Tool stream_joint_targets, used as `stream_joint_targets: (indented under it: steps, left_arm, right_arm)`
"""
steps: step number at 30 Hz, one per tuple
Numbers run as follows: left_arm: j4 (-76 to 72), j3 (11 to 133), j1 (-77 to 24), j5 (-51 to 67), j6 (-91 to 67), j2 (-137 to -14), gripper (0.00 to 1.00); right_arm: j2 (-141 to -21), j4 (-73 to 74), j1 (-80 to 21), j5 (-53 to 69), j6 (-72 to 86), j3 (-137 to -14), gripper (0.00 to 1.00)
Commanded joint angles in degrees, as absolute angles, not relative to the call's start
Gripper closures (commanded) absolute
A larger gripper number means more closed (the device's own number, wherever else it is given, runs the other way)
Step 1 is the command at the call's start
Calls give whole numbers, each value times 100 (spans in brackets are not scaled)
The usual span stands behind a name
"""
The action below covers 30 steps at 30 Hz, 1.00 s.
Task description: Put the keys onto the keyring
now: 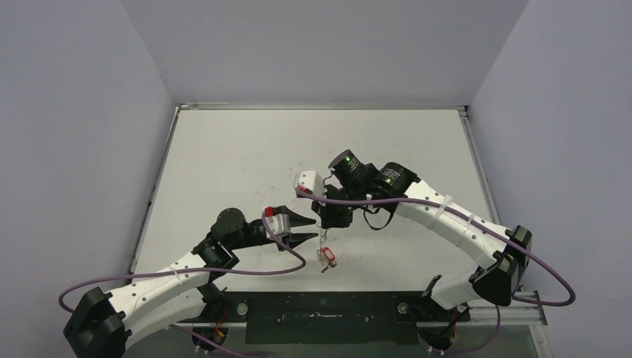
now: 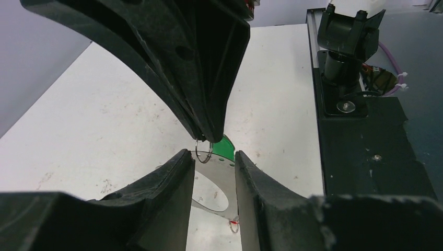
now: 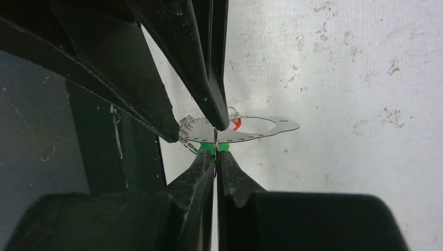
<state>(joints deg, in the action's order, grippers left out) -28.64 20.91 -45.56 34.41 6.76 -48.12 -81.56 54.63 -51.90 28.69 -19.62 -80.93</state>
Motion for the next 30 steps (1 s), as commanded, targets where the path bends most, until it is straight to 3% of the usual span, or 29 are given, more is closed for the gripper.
stream_joint_targets:
  steps: [1,11,22,30]
  left_arm:
    - [-3531,2058,-4658,3091,891,-4892,68]
    - [-3604,2086,-4748,3000,1070,-5161,74]
    - [-3788,2153,-4791,3110,1055,-5358,100]
    - [-3771,2014,-4790,3045,997,-5098,100]
  right_arm:
    - [-8197,5503,-5236,2993,-1794,-8336,100]
    - [-8103,5327,-5248,3170,-1784,-8244,100]
    - [-8119,5287,-5265,3105,-1775,-8192,100]
    - [-8109,5169,-5265,2906,-1800,-8165,98]
